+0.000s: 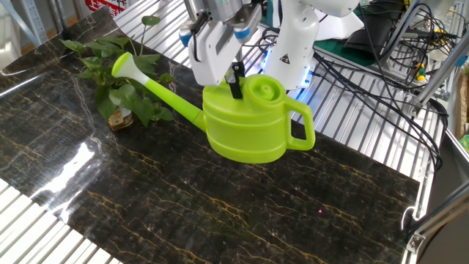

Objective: Water the plant

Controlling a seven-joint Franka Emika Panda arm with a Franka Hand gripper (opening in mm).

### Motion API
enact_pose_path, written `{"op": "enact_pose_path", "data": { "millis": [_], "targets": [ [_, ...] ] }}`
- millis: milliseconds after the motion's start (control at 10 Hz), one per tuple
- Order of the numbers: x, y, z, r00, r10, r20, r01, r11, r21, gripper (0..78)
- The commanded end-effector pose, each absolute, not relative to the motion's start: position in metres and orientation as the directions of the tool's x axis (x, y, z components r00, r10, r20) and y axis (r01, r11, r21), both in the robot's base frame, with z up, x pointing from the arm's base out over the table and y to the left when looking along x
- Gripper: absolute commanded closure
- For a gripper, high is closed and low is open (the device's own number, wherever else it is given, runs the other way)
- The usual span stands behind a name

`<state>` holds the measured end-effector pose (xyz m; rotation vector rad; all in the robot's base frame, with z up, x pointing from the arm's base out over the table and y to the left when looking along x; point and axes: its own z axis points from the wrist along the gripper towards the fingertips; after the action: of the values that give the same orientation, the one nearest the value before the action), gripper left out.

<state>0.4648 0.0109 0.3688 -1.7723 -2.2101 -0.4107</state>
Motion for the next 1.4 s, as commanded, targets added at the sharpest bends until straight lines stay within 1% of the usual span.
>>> {"op": "enact_pose_path", "data": {
  "millis": [100,700,1100,1400],
  "targets": [
    [0.4692,0.0085,0.3748,-0.219,0.902,0.373,0.975,0.214,0.055,76.4],
    [0.4673,0.0089,0.3745,-0.198,0.904,0.379,0.98,0.193,0.05,76.4],
    [0.4674,0.0093,0.3737,-0.213,0.9,0.379,0.977,0.204,0.064,76.4],
    [0.4674,0.0093,0.3737,-0.22,0.903,0.369,0.975,0.218,0.048,76.4]
  ]
}}
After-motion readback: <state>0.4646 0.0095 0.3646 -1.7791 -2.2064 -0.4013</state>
